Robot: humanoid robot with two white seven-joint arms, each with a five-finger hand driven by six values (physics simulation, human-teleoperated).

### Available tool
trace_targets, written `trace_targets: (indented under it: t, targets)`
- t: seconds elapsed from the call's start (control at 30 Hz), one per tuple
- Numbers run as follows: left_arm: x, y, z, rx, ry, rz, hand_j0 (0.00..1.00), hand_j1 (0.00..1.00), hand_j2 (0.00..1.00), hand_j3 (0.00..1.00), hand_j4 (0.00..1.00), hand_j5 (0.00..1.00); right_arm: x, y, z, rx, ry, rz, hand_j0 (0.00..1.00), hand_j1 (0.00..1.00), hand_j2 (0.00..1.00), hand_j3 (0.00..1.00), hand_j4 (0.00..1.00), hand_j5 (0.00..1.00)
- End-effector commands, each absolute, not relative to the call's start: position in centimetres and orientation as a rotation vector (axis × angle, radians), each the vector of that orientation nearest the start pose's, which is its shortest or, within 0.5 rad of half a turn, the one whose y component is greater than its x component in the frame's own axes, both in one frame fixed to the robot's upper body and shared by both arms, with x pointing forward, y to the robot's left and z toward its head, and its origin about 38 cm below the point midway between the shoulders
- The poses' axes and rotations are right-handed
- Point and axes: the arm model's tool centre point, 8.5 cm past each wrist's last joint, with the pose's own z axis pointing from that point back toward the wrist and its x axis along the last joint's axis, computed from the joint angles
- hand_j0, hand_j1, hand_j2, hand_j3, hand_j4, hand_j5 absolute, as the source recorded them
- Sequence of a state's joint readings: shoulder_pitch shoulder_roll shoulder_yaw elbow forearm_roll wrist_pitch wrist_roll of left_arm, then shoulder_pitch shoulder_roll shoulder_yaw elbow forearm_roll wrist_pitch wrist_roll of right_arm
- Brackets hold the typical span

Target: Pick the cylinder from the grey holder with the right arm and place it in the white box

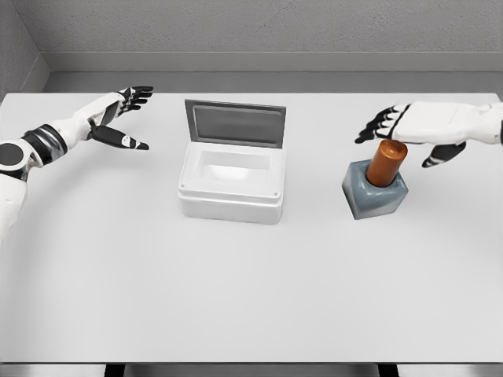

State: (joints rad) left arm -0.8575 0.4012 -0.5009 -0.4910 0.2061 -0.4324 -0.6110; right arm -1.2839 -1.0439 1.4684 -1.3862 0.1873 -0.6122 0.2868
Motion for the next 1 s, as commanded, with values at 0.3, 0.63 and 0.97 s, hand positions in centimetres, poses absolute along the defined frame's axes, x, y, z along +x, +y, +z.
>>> trace_targets:
  t: [0.3, 0.63, 0.97]
  targets:
    - [53.8, 34.0, 13.1, -0.070, -1.437, -0.891, 1.00, 1.00, 1.00, 1.00, 1.00, 1.00, 44.7, -32.5, 26.0, -0.387, -1.251, 2.271, 0.95, 0.95, 0.95, 0.95, 0.95, 0.95]
    - [53.8, 34.1, 13.2, -0.068, -1.438, -0.887, 1.00, 1.00, 1.00, 1.00, 1.00, 1.00, 44.2, -31.8, 25.5, -0.355, -1.230, 2.307, 0.59, 0.59, 0.59, 0.59, 0.59, 0.59]
    - [53.8, 34.0, 13.2, -0.070, -1.439, -0.890, 1.00, 1.00, 1.00, 1.00, 1.00, 1.00, 44.2, -31.9, 25.5, -0.355, -1.230, 2.304, 0.50, 0.50, 0.50, 0.50, 0.50, 0.50]
